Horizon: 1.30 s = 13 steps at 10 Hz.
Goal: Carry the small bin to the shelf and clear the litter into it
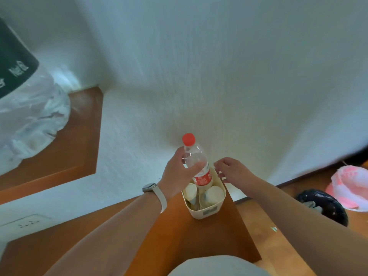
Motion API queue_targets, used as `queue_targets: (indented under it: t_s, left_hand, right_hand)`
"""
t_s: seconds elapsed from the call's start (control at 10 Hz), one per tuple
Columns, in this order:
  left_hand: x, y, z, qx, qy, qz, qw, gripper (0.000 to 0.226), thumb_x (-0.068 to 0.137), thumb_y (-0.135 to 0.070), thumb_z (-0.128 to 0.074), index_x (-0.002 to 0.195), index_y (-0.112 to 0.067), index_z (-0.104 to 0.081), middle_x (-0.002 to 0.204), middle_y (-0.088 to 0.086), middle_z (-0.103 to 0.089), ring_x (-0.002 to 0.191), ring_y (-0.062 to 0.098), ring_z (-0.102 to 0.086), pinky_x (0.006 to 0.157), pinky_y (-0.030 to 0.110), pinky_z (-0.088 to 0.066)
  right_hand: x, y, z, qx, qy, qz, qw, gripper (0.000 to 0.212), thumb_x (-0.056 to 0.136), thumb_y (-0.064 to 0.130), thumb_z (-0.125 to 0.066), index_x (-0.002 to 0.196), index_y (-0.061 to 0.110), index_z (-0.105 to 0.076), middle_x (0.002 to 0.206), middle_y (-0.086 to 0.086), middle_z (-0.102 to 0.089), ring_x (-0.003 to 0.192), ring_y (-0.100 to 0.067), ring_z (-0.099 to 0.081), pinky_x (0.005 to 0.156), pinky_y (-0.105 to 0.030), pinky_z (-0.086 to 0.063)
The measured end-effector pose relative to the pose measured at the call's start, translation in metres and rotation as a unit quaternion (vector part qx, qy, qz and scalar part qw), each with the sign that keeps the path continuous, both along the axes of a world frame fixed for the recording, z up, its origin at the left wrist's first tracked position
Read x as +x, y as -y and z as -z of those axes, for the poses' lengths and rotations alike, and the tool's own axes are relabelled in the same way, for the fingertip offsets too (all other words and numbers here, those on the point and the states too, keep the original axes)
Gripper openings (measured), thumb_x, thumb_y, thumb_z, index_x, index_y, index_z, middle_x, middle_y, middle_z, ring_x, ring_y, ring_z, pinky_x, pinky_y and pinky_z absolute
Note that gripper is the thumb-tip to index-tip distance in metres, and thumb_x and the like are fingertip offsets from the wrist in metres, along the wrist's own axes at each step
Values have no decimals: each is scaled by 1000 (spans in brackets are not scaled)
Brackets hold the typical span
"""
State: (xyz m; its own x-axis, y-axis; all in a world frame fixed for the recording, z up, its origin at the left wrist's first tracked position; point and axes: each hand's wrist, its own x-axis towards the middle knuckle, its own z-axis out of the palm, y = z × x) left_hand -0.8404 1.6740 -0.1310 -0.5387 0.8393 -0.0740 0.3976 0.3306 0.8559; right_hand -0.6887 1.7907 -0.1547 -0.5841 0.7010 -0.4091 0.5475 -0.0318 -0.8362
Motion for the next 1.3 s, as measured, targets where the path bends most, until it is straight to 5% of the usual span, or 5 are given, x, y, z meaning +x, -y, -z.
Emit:
queue_targets:
  t_s: [0.3, 0.6, 1.0, 1.3]
  left_hand:
    - [11, -4, 8, 9, -57, 56, 997, 56, 74, -50, -76, 121, -42, -47, 113, -25, -60, 105, 0, -58, 89, 29, -55]
    - [15, 8, 24, -41, -81, 89, 992, 68, 71, -57, -77, 126, -47, -38, 112, -27, -57, 104, 0, -57, 85, 20, -51]
    - [6, 5, 52, -111, -79, 80, 987, 60, 75, -56, -74, 124, -42, -43, 110, -19, -62, 98, 7, -62, 81, 22, -54]
    - [10, 19, 32, -127, -136, 39, 982, 77, 82, -51, -69, 144, -40, -27, 145, -12, -44, 128, 16, -48, 101, 39, -48]
  right_hand:
    - [7, -15, 17, 171, 68, -116, 976, 38, 93, 50, -50, 119, 24, -58, 114, 10, -60, 99, -8, -58, 86, -28, -48]
    - [6, -19, 24, 203, 76, -172, 961, 29, 93, 43, -53, 105, 18, -63, 106, -1, -65, 97, -16, -59, 85, -36, -51]
    - [13, -7, 22, 238, 80, -197, 948, 41, 93, 48, -52, 126, 24, -58, 122, 4, -59, 102, -10, -55, 87, -25, -46]
    - [26, -11, 8, 303, 89, -231, 920, 43, 93, 55, -47, 120, 24, -58, 120, 3, -59, 104, -14, -55, 87, -29, -47]
